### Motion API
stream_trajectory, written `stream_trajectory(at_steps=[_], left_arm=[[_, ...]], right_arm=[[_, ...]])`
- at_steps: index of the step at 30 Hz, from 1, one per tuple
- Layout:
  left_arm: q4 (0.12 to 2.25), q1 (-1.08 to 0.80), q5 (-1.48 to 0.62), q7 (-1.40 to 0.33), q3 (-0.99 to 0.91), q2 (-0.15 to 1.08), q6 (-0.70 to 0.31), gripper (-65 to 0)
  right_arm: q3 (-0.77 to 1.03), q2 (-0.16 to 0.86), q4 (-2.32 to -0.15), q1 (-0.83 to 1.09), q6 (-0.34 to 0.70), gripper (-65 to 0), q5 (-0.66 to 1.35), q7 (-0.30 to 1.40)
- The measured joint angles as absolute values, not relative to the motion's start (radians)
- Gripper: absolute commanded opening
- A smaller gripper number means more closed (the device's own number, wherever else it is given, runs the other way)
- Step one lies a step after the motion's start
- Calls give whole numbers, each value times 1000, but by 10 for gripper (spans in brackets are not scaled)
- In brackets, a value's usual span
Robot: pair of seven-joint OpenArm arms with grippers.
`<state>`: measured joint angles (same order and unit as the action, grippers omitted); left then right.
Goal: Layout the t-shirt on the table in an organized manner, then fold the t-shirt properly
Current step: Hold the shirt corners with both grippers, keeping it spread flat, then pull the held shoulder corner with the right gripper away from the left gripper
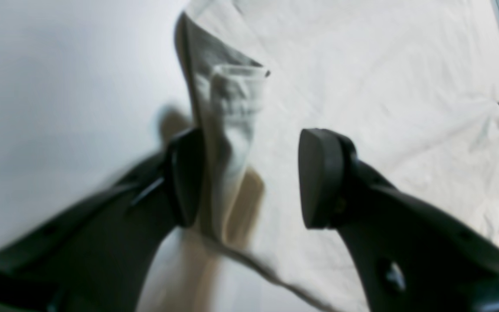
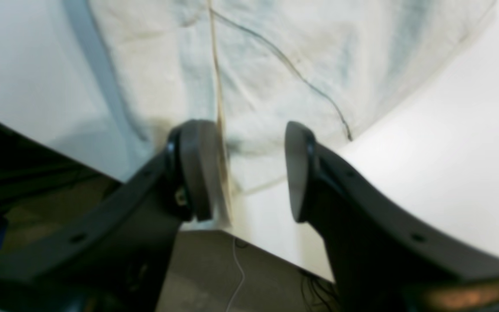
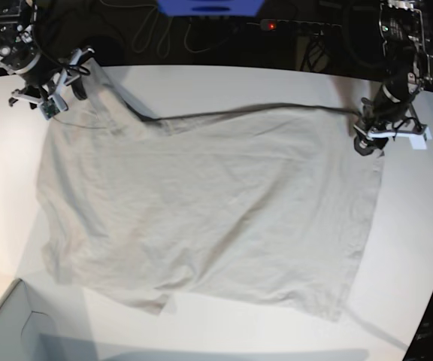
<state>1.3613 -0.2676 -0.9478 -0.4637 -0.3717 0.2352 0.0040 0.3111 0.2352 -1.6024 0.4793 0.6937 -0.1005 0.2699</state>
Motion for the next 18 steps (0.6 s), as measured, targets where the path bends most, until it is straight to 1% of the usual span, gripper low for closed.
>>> stream_trajectory(at_steps=[4, 9, 15, 16, 18], left_arm=[[1361, -265, -948, -463, -371, 235, 4, -312], [1361, -267, -948, -463, -371, 235, 4, -312], [1361, -265, -948, -463, -371, 235, 4, -312], [1361, -265, -948, -463, -371, 235, 4, -312], [1361, -265, -948, -463, -371, 235, 4, -312]], right_arm=[[310, 213, -1571, 477, 694, -386, -101, 270], [253, 216, -1565, 480, 694, -387, -101, 266], [253, 216, -1565, 484, 694, -396, -101, 270], [252, 215, -1565, 484, 694, -406, -101, 269], [252, 216, -1565, 484, 694, -448, -101, 270]])
